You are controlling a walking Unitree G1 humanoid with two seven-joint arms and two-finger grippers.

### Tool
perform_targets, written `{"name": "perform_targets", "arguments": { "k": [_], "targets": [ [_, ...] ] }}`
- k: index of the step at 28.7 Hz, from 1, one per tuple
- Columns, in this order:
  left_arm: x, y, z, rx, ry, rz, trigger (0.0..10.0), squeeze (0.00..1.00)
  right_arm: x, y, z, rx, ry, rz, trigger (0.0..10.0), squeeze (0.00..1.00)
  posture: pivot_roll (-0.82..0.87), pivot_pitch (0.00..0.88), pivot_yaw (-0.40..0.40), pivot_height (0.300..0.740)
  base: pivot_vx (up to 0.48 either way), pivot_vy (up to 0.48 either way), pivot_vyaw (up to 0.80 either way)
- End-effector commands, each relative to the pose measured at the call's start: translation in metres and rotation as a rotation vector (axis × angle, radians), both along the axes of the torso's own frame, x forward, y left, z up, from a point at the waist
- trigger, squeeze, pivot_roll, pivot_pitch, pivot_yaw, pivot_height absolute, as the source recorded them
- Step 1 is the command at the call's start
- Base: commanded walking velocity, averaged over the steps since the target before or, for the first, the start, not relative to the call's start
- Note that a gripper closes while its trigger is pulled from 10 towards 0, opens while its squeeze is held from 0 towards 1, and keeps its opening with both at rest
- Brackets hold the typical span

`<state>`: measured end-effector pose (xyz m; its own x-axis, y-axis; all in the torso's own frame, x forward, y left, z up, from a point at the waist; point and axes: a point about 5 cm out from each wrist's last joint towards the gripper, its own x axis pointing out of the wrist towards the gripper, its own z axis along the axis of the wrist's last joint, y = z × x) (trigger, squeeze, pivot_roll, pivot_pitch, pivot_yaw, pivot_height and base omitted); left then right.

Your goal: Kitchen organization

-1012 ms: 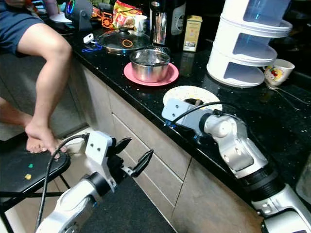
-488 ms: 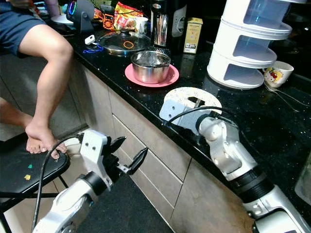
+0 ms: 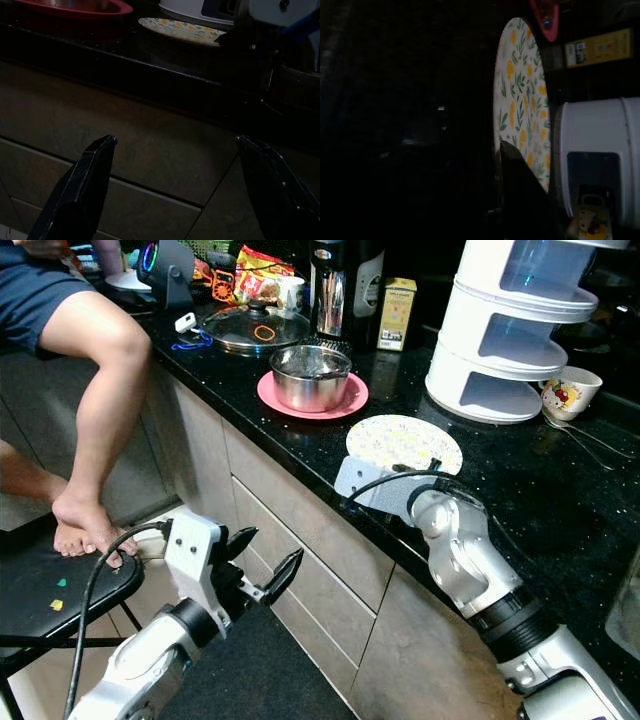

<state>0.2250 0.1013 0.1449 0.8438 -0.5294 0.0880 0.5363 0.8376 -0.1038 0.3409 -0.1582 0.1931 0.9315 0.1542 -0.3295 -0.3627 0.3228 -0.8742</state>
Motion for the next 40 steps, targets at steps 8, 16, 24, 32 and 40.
{"name": "perform_targets", "arguments": {
  "k": [8, 16, 24, 32, 40],
  "targets": [
    [0.0, -0.003, -0.001, 0.007, 0.01, -0.016, 10.0, 0.0, 0.004, -0.009, -0.011, -0.013, 0.01, -0.05, 0.0, 0.0, 0.09, 0.0, -0.082, 0.74, 0.0, 0.0, 0.0],
    [0.001, -0.004, -0.001, 0.009, 0.007, -0.025, 10.0, 0.0, 0.017, -0.013, 0.034, 0.028, -0.385, -0.057, 0.0, 0.0, 0.09, 0.0, -0.08, 0.74, 0.0, 0.0, 0.0],
    [0.001, -0.005, -0.001, 0.008, 0.006, -0.029, 10.0, 0.0, 0.019, -0.043, 0.043, -0.039, -0.503, -0.144, 0.0, 0.0, 0.08, 0.0, -0.076, 0.74, 0.0, 0.0, 0.0],
    [0.001, -0.005, -0.001, 0.009, 0.007, -0.029, 10.0, 0.0, 0.017, -0.089, 0.048, -0.071, -0.523, -0.277, 0.0, 0.0, 0.08, 0.0, -0.073, 0.74, 0.0, 0.0, 0.0],
    [0.001, -0.006, -0.001, 0.006, 0.008, -0.037, 10.0, 0.0, 0.013, -0.117, 0.048, -0.098, -0.508, -0.365, 0.0, 0.0, 0.08, 0.0, -0.068, 0.74, 0.0, 0.0, -0.5]
  ]
}}
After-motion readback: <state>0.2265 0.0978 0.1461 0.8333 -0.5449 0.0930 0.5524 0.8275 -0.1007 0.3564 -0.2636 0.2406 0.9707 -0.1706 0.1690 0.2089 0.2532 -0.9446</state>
